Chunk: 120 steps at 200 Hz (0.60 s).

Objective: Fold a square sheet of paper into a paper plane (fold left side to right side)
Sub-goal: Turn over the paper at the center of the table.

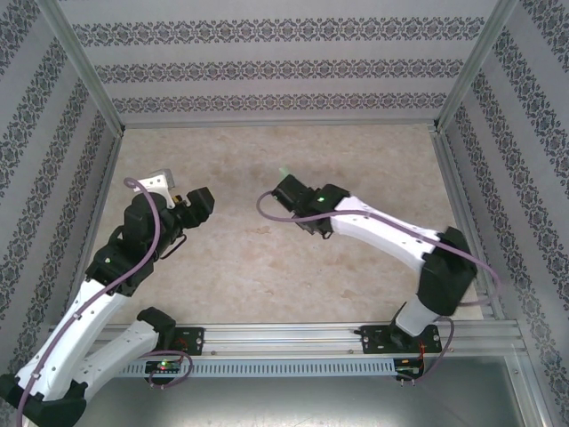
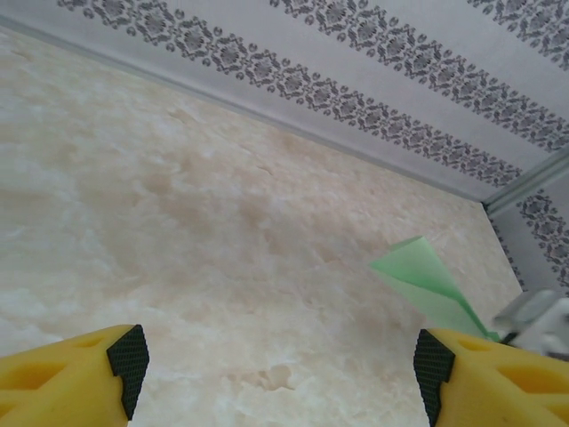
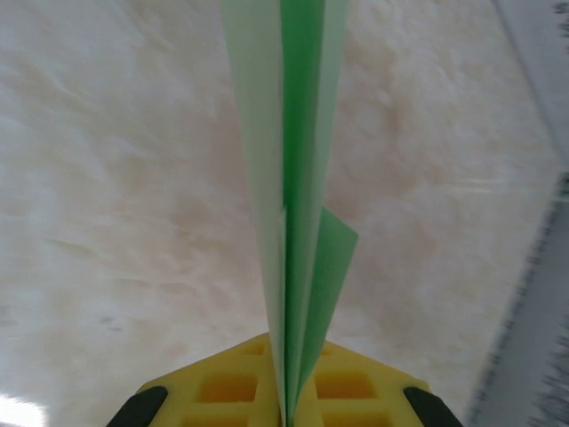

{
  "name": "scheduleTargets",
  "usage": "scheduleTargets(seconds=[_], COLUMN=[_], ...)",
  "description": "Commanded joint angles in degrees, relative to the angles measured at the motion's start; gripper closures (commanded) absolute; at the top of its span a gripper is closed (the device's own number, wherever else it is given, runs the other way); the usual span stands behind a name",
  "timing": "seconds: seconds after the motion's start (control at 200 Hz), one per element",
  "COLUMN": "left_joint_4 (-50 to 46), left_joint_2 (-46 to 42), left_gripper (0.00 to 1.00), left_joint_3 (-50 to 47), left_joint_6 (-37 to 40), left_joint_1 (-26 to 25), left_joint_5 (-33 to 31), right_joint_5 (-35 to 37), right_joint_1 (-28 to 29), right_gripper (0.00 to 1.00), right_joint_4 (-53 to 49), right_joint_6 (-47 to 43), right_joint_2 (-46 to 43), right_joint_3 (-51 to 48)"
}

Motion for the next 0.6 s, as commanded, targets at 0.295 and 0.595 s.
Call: scheduleTargets(seconds=[0.295, 0.595], left_joint_4=[-2.10, -1.79], left_joint_2=[1.77, 5.72], left_gripper=[0.17, 0.15], left_joint_3=[0.37, -0.10], left_joint_6=[0.44, -2.76], left_joint_1=[0.63, 0.66], left_joint_5=[-2.81, 0.56], right_joint_5=[16.75, -8.93], right_joint_1=[6.84, 9.61], right_gripper=[0.87, 0.34], right_joint_4=[-8.97, -6.93], right_joint_6=[2.11, 2.13], right_joint_2=[19.54, 13.66], right_joint_3=[1.78, -1.72])
